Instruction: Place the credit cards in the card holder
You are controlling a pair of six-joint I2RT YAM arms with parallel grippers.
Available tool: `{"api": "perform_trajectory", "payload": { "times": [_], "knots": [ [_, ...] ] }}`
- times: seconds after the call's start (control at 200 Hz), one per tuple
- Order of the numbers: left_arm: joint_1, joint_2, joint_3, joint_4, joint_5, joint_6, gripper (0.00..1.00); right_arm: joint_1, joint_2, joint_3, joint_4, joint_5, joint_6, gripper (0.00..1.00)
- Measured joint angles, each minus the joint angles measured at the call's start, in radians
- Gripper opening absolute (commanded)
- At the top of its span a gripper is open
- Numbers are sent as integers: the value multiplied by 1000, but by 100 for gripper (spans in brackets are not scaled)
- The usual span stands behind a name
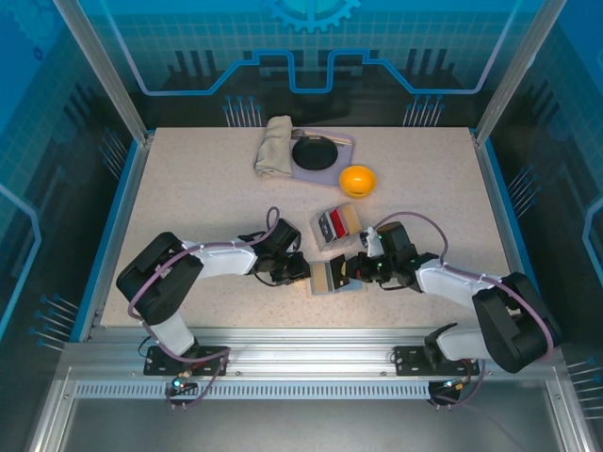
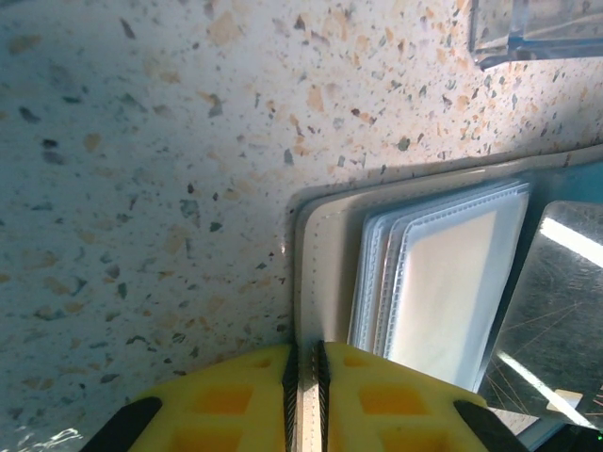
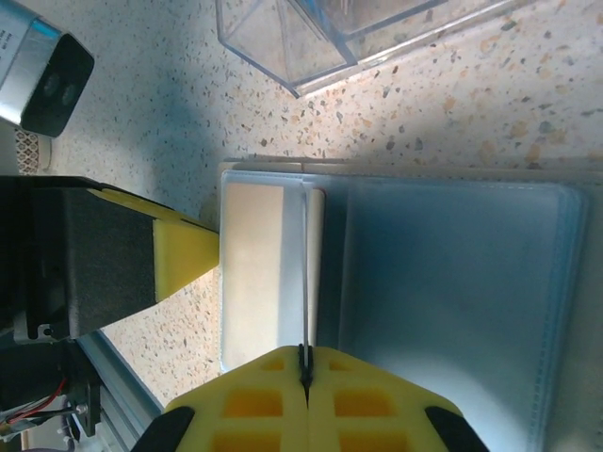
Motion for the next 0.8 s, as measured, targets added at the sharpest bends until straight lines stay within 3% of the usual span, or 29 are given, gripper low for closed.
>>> {"api": "perform_trajectory", "payload": {
  "times": [0.485,0.8],
  "knots": [
    [0,0,0,-1,0,0,17,26,87,-2,72,4,42,4],
    [0,0,1,-3,0,0,17,26,51,-6,49,17,46,5]
  ]
}}
